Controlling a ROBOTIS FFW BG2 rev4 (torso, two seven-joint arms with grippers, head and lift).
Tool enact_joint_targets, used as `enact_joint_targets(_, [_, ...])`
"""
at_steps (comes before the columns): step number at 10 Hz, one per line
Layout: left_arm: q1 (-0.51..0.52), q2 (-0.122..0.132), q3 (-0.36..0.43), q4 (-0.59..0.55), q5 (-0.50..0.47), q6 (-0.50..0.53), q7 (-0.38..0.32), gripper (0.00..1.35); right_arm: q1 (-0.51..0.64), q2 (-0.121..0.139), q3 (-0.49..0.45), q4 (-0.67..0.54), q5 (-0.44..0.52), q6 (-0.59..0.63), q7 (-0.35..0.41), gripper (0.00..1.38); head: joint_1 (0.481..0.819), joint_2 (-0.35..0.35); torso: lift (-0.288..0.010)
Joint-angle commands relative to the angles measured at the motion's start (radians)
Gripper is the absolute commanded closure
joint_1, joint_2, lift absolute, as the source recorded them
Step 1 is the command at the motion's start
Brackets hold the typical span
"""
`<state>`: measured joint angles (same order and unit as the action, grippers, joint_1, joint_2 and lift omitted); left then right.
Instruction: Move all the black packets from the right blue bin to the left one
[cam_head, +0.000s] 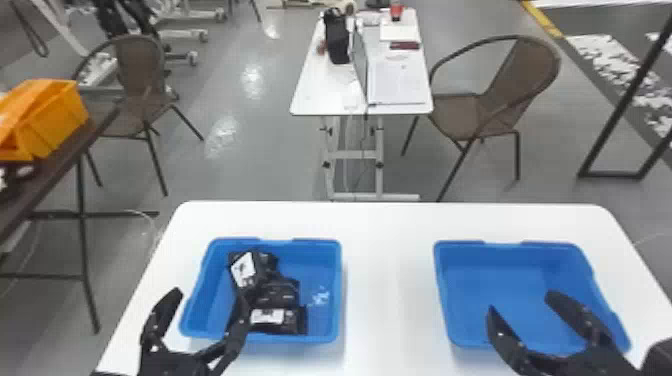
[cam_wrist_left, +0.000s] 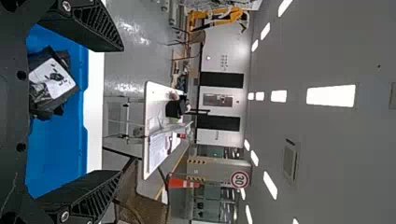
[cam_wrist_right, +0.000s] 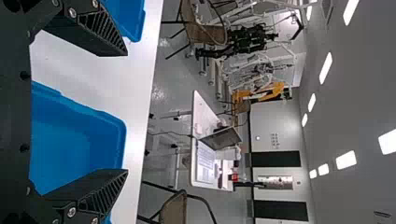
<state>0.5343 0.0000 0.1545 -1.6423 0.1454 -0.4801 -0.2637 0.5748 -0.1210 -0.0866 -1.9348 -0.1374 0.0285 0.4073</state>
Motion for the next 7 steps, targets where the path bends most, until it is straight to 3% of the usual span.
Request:
enact_joint_targets(1, [0.044, -0.003, 0.013, -0.024, -0.001, 0.006, 0.0, 0.09, 0.066, 0.034, -0.007, -0.035, 0.047, 0.021, -0.013, 0.14, 0.695, 0.097, 0.0])
enact_joint_targets(3, [0.081, -0.003, 0.042, -0.053, -0.02, 0.035, 0.014, 0.09, 0.097, 0.09, -0.015, -0.024, 0.055, -0.027, -0.065, 0.14, 0.695, 0.111, 0.0])
enact_joint_targets(5, [0.069, -0.003, 0.025, -0.059, -0.023, 0.044, 0.0, 0.09, 0.093, 0.09, -0.015, -0.021, 0.055, -0.016, -0.065, 0.14, 0.695, 0.127, 0.0])
enact_joint_targets(7, [0.082, -0.003, -0.018, -0.071, -0.01, 0.051, 0.06, 0.09, 0.099, 0.092, -0.018, -0.029, 0.058, -0.007, -0.067, 0.14, 0.695, 0.113, 0.0])
